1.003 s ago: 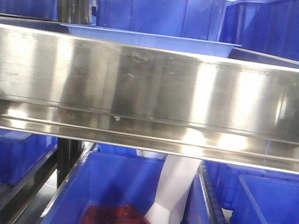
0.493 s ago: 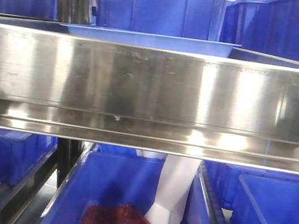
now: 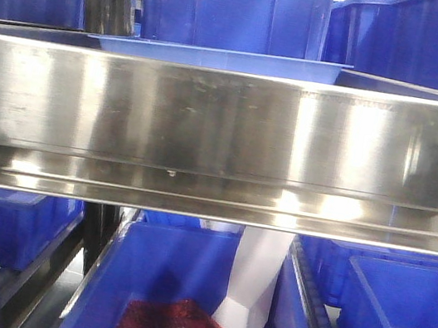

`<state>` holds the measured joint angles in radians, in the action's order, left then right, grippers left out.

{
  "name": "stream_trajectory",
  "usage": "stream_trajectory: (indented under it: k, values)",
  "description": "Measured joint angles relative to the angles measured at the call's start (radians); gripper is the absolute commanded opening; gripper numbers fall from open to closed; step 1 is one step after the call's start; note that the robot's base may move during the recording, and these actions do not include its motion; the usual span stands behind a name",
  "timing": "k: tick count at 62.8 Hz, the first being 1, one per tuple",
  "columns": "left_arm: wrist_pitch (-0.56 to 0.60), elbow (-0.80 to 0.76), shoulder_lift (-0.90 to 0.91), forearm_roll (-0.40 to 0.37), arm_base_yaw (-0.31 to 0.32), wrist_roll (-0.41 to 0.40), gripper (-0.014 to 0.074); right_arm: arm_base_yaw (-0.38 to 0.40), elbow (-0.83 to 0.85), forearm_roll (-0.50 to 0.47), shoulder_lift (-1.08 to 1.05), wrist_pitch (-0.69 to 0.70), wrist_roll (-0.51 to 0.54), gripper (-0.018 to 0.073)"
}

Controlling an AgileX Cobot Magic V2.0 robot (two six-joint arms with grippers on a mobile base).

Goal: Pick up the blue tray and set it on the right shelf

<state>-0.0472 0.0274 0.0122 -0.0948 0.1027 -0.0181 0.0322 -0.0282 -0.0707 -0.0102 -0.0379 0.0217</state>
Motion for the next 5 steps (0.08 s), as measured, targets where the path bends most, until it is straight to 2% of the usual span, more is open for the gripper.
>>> stream_trajectory:
  k: [5]
  values:
    - [0.000,0.000,0.000,0.000,0.000,0.000,-0.0048,0.000,0.000,0.000,0.000,0.000,0.000,0.0052]
